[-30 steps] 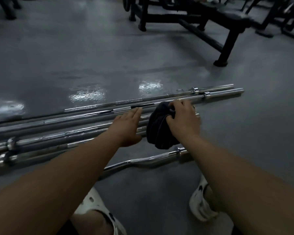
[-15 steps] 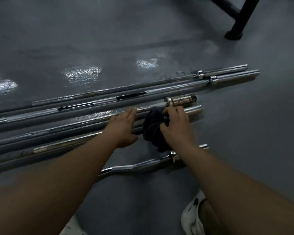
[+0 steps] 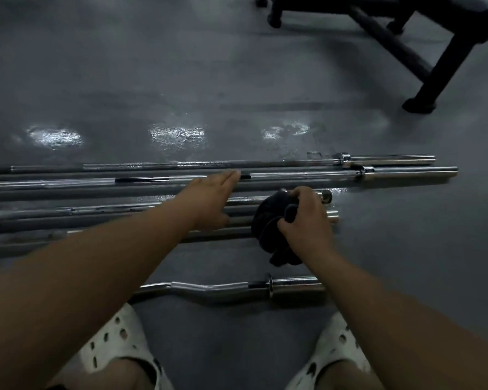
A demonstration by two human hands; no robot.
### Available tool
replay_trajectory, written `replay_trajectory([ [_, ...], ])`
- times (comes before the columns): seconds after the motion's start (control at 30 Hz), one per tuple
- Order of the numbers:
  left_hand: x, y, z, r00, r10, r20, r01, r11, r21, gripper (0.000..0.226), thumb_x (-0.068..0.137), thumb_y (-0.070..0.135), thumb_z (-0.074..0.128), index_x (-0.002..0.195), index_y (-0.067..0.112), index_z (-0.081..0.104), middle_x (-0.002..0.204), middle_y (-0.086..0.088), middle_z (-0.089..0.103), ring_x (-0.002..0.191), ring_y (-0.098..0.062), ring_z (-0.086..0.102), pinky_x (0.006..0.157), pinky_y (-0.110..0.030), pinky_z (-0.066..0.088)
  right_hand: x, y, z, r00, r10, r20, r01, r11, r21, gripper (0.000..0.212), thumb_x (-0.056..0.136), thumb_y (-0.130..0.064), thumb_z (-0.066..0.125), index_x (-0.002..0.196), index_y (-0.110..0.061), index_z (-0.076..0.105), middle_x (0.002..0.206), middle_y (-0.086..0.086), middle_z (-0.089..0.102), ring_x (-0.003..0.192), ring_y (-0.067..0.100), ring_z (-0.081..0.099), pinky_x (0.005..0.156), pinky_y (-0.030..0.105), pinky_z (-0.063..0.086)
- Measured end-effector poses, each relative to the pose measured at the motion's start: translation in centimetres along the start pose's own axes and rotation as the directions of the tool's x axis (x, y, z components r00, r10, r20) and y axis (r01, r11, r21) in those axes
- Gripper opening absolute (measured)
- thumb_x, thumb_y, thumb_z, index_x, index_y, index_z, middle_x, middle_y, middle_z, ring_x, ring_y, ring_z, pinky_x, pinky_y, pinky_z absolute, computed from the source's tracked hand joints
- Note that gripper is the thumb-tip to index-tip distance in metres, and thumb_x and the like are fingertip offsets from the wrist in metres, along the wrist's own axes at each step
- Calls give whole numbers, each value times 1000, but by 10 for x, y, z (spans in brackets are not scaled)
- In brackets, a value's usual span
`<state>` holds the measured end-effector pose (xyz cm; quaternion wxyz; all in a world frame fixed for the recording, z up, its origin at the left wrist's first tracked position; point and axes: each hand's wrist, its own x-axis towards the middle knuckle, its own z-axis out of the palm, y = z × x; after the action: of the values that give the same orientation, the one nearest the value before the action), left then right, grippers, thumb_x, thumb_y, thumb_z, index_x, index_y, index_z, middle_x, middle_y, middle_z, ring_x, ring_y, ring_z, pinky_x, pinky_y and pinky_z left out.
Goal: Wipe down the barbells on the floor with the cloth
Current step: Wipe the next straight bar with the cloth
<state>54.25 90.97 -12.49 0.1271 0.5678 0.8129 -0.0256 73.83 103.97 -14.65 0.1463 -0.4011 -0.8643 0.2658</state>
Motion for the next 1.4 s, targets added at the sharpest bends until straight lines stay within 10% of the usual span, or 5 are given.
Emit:
replay_trajectory([
  [0.43, 44, -88, 36, 810, 191, 554, -295, 950, 104, 66, 92, 40, 56, 151, 26, 29, 152, 2, 39, 132, -19, 45, 106, -30, 39, 52, 48, 62, 983, 180, 39, -173, 975, -143, 34, 81, -25, 73, 113, -23, 61, 104, -6, 48, 99, 22, 55, 75, 36, 48],
  [0.6, 41, -127, 97, 879, 189, 437, -190, 981, -42, 68, 85, 41, 56, 148, 29, 31, 148, 6, 42, 128, -16, 48, 103, -30, 41, 56, 58, 92, 977, 207, 53, -197, 969, -152, 33, 78, -22, 74, 99, -26, 49, 103, -2, 54, 105, 25, 53, 78, 35, 43],
  [0.73, 29, -141, 155, 950, 157, 269, -135, 986, -98, 79, 75, 46, 54, 147, 19, 36, 148, -1, 44, 125, -24, 54, 102, -34, 46, 46, 52, 118, 958, 277, 75, -278, 960, 8, 73, 83, -18, 69, 146, -28, 34, 147, 9, 32, 131, 26, 39, 106, 37, 39],
  [1.0, 3, -161, 211, 990, 138, 26, -134, 983, -123, 96, 57, 37, 67, 145, 6, 40, 137, -17, 54, 121, -33, 51, 100, -41, 34, 38, 47, 168, 924, 279, 262, -164, 907, -389, 105, 84, -67, 63, 157, -39, -7, 164, 7, -19, 152, 31, -10, 116, 53, 24],
  [1.4, 2, -175, 235, 997, -51, -60, 44, 991, -126, 70, 73, 51, 43, 131, 13, 54, 113, -15, 63, 96, -38, 61, 82, -49, 44, 50, 43, 194, 973, 172, 152, -160, 983, -85, 49, 82, -28, 70, 130, -29, 62, 150, 3, 42, 126, 33, 44, 105, 39, 41],
])
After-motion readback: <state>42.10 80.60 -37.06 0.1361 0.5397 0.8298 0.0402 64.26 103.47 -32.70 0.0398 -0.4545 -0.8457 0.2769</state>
